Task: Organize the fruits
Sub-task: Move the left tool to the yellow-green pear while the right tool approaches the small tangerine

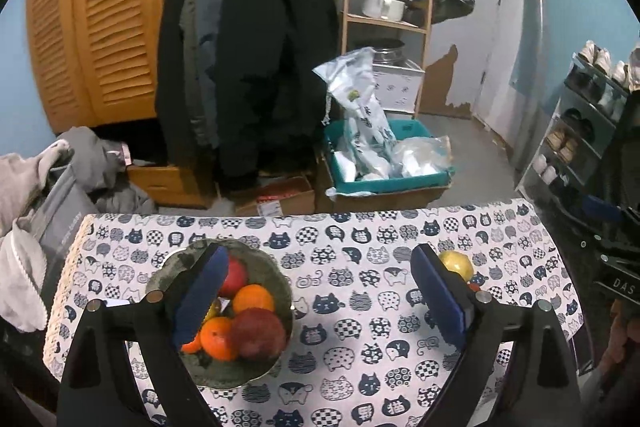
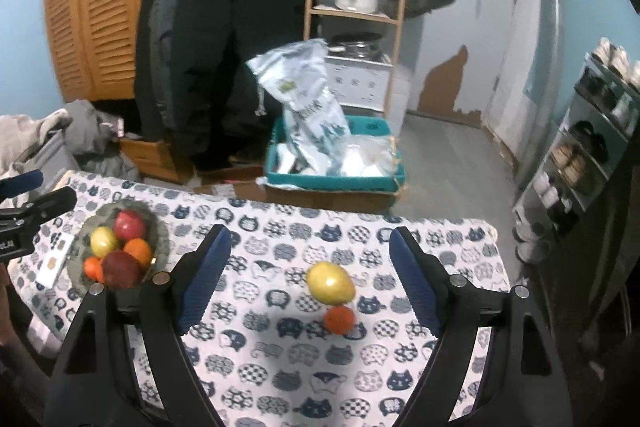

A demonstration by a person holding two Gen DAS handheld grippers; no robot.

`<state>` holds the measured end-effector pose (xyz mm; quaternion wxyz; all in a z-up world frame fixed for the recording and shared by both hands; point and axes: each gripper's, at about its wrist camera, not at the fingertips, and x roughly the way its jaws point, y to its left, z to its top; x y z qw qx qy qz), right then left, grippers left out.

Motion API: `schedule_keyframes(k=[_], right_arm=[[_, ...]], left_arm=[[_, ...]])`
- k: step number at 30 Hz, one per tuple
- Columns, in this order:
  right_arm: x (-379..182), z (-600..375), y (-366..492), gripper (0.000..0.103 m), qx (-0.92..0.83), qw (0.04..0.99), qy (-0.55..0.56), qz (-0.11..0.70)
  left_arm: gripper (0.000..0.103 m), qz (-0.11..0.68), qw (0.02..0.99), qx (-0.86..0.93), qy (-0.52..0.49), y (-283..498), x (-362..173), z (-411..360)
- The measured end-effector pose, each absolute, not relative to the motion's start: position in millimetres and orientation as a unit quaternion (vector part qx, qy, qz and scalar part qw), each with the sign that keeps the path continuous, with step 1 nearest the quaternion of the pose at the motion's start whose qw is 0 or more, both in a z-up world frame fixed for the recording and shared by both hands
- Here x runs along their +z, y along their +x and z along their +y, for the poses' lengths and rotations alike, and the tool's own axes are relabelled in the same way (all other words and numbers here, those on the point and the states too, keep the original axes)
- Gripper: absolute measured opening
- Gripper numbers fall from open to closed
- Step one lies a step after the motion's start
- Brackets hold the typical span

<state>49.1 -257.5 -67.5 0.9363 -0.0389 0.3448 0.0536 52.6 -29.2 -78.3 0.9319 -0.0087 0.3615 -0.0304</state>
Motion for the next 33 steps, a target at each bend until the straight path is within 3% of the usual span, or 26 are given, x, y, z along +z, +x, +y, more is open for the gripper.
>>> schedule_keyframes(k=[11,33], right_arm=[[-98,-290,62,0.082,0.024,0.924,-0.033,0.379],[-247,-316,118,0.082,0.028,0.844,0.002,0.535]], left_arm=[[0.095,0.394,0.918,-0.044,0.015,77,-109,-61],[0.095,0.506,0.860,-0.053,0.037,134,-234,-112]])
